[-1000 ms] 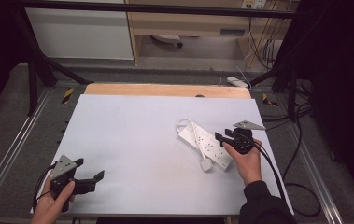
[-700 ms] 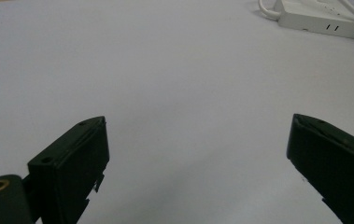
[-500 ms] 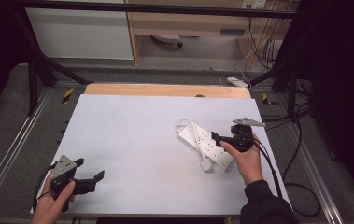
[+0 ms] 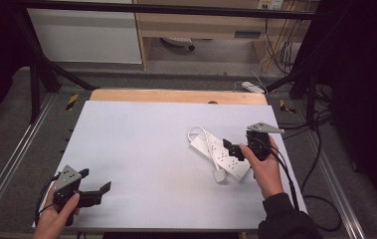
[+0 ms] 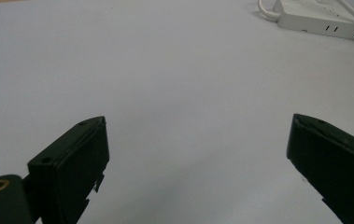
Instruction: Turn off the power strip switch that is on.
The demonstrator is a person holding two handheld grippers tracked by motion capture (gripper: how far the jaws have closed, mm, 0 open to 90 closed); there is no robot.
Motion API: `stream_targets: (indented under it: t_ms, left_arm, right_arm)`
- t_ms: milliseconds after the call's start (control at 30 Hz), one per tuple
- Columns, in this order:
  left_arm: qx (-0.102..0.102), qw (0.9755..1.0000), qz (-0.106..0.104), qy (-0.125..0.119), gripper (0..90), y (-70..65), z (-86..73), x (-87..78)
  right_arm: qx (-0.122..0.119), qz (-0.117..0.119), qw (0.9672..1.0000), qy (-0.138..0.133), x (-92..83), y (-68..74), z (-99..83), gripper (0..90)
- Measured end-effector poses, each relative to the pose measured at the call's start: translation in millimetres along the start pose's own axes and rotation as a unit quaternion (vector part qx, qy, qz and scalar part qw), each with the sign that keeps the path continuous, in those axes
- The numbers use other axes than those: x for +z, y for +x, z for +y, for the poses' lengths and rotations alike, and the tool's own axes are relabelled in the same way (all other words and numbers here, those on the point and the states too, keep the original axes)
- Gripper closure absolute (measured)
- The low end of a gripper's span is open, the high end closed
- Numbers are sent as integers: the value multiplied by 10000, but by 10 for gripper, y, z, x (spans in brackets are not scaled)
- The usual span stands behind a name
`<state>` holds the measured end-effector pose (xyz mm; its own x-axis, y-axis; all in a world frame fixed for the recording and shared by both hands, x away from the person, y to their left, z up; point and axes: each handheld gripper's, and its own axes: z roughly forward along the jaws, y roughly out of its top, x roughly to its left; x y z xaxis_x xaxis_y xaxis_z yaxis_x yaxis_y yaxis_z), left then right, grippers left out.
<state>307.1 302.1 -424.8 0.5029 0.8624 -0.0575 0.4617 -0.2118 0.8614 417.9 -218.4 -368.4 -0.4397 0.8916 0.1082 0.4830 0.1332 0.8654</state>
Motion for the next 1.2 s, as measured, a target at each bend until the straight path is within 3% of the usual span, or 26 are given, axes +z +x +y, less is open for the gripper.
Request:
stream_targets:
  t_ms: [533,800,1200]
  left_arm:
    - [18,10000,18,-3,58,0,1,-3]
    - [4,10000,-1,4,57,-4,0,2]
    - [7,10000,-3,8,57,-6,-1,3]
  right_arm:
    - [-28,-118,9994,-324,-341,-128,48,45]
    - [-89,-144,9990,-403,-467,-184,-22,47]
    - [-104,-260,9969,-735,-649,-279,-162,43]
